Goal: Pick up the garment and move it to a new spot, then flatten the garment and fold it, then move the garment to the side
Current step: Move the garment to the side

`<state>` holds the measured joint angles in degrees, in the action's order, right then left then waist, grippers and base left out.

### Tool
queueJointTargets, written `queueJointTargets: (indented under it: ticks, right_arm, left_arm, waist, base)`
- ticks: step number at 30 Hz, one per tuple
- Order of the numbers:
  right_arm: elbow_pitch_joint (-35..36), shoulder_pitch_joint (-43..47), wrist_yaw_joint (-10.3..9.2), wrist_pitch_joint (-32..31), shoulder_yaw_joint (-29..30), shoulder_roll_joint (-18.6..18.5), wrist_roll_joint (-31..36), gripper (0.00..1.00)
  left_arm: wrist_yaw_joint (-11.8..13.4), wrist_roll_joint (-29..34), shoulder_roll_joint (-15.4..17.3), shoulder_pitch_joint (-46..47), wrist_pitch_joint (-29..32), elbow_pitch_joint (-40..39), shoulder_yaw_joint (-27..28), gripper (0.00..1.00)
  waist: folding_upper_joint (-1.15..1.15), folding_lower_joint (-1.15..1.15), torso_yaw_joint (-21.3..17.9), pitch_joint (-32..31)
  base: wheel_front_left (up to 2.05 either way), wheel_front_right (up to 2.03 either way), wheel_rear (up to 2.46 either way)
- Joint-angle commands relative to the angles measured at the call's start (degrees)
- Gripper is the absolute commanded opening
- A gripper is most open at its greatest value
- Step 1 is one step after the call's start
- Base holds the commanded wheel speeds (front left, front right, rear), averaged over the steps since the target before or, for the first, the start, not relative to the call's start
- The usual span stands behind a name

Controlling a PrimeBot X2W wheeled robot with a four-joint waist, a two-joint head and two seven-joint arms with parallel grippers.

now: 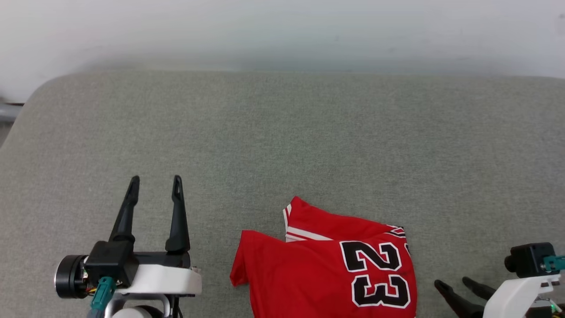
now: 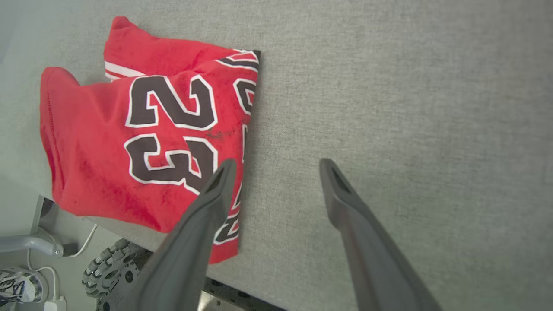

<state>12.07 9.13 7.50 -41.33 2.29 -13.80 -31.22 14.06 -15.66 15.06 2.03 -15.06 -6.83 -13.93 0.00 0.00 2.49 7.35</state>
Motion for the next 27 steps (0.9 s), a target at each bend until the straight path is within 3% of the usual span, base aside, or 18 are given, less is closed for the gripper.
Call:
queueJointTargets:
  ticks: [1,16,23,24,27]
  right_arm:
    - [-0.4,-0.34,-0.03,-0.4,-0.76,-0.35,-1.63,1.0]
    - [-14.5,-6.68,-0.05,5.05,-14.58,-2.28,-12.69,1.0]
    - [-18.26,-8.39,-0.09,8.79,-18.25,-3.14,-13.31,1.0]
    - [-19.64,-9.36,-0.13,10.14,-18.72,-3.85,-13.12,0.0]
    - [-20.22,-10.07,-0.11,11.24,-19.04,-4.33,-13.19,0.0]
  left_arm:
    - [-0.43,0.57,-0.59,1.34,-0.13,-0.23,0.36,1.0]
    - [-4.48,4.0,-4.64,4.94,-0.13,0.34,2.9,1.0]
    - [-5.84,5.04,-5.68,5.08,-0.13,0.76,4.51,1.0]
    - [-6.33,5.45,-5.99,5.11,-0.13,0.98,5.08,1.0]
    - [-6.81,5.74,-6.34,5.09,-0.13,1.12,5.59,1.0]
  waist:
    - [0.0,0.0,0.95,1.42]
    - [0.0,0.0,4.57,6.51]
    - [0.0,0.0,4.34,6.5]
    - [0.0,0.0,4.04,6.31]
    - [0.0,0.0,3.78,6.15]
  base:
    - [0.0,0.0,0.0]
    - [0.0,0.0,0.0]
    - [0.0,0.0,0.0]
    - [0.0,0.0,0.0]
    - [0.0,0.0,0.0]
